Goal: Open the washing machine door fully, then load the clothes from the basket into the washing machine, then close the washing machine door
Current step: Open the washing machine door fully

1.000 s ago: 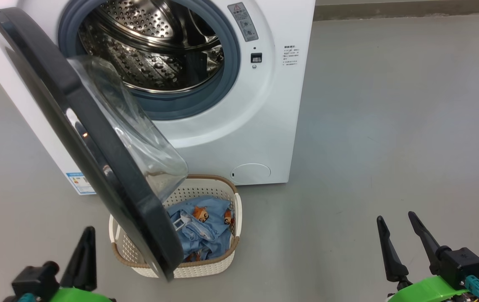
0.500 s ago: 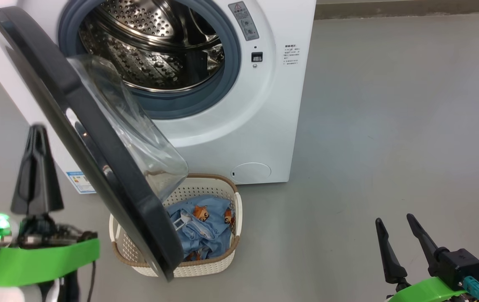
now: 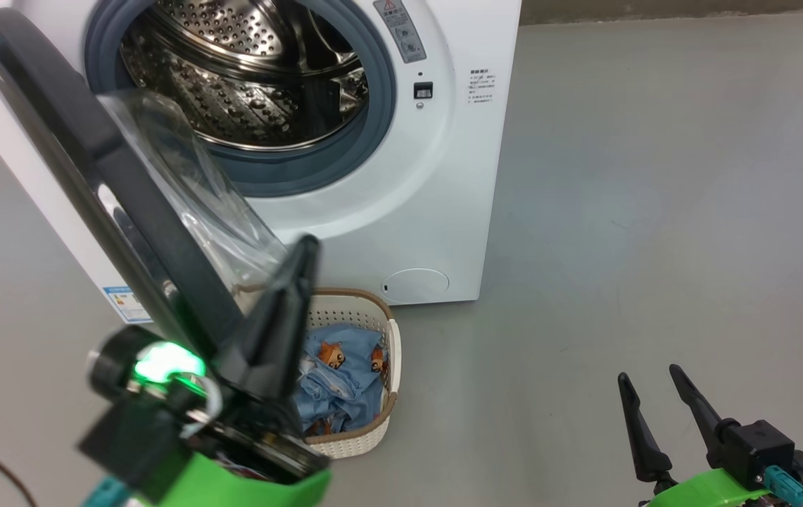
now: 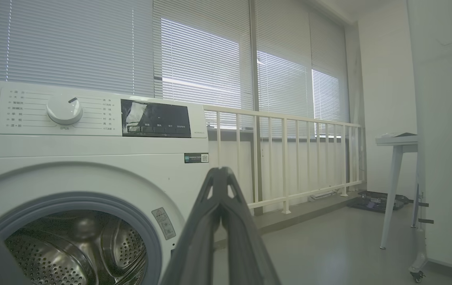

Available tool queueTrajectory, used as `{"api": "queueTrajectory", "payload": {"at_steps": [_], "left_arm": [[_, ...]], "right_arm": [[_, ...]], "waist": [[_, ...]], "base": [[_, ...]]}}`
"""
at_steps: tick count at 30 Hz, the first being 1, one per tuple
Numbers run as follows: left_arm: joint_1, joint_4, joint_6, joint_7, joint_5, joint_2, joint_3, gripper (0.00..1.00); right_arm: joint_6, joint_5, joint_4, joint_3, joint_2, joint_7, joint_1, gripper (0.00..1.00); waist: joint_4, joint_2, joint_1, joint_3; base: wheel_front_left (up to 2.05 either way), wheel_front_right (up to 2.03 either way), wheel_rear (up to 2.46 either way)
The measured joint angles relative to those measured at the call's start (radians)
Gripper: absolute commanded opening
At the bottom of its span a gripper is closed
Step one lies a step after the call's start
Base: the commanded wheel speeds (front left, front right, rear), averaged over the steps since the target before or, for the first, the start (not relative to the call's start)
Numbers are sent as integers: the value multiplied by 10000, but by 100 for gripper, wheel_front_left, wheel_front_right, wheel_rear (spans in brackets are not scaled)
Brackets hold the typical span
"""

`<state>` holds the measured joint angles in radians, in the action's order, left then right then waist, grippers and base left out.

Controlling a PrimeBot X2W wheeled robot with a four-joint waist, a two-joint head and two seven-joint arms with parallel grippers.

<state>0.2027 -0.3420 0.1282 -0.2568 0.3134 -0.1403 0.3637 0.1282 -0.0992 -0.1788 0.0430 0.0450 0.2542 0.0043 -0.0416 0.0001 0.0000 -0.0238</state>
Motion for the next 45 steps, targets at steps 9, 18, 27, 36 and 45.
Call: {"api": "queueTrajectory", "payload": {"at_steps": [9,18,27,36,45], "left_arm": [[-259,719,0,2,-21,-29,1325,0],[-925,1764,0,4,-2,-75,2044,0],[-1026,2836,0,4,102,4,1593,0],[-1034,3824,0,6,105,297,965,0],[-1031,4452,0,10,159,385,754,0]], "right_arm": [[0,0,-104,6,0,0,-1,100],[0,6,-111,4,0,0,-9,100],[0,8,-123,0,0,0,-27,100],[0,8,-173,10,0,0,-34,100],[0,-2,-259,8,0,0,-37,100]], "waist": [[-45,0,0,-59],[-64,0,0,-149],[-12,0,0,-288],[36,0,0,-365],[-1,0,-1,-454]], "base": [[0,0,0],[0,0,0],[0,0,0],[0,0,0],[0,0,0]]}}
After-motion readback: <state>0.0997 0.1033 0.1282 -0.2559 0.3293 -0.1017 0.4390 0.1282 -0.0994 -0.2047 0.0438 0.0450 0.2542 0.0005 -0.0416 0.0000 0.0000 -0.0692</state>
